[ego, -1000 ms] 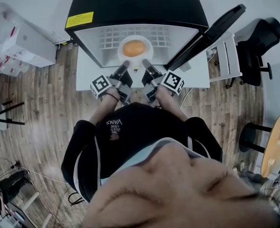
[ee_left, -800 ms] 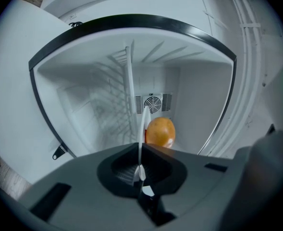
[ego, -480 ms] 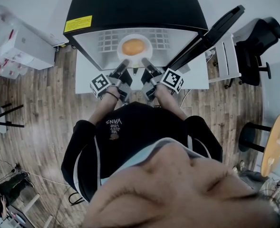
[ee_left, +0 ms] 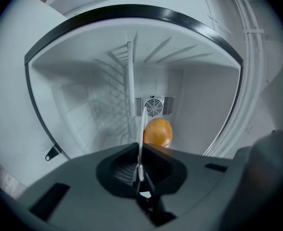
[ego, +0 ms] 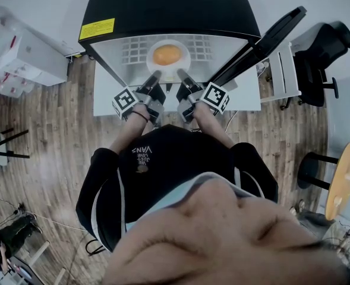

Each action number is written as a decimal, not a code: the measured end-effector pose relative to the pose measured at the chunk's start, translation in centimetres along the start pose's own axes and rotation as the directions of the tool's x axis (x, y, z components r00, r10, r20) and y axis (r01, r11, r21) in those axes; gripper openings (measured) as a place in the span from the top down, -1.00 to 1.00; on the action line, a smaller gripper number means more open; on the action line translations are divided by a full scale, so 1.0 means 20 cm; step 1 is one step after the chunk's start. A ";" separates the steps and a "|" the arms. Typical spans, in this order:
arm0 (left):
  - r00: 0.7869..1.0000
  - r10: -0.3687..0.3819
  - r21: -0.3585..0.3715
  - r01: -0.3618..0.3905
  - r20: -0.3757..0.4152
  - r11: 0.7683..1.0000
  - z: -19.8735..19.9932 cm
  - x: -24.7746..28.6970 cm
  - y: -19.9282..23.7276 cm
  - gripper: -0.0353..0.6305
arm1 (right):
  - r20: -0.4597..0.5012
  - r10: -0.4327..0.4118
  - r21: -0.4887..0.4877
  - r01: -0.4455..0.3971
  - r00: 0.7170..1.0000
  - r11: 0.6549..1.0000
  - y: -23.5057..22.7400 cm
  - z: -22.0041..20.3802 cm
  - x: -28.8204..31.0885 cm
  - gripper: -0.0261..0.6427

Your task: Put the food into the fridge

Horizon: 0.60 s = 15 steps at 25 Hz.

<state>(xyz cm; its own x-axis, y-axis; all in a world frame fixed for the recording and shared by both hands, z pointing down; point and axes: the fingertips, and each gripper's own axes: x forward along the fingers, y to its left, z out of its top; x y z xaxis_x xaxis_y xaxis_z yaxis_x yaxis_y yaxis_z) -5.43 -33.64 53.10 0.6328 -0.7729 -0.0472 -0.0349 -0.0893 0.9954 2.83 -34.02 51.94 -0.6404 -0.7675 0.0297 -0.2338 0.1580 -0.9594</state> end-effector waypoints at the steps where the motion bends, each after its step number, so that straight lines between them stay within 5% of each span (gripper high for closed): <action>1: 1.000 -0.003 -0.005 0.003 0.002 1.000 0.00 0.00 0.00 0.82 | -0.002 -0.001 -0.008 0.001 1.000 1.000 0.00 0.00 0.00 0.86; 15: 1.000 -0.011 -0.030 0.011 0.011 0.999 0.06 0.02 0.01 0.82 | -0.006 -0.015 -0.036 0.014 1.000 0.999 0.00 0.02 0.06 0.85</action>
<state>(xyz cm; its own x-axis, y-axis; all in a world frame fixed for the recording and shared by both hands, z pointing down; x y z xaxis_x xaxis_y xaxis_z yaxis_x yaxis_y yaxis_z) -6.08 -34.77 53.09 0.6248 -0.7786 -0.0587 -0.0045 -0.0788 0.9969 2.35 -35.25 51.79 -0.6410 -0.7662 0.0452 -0.2693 0.1693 -0.9481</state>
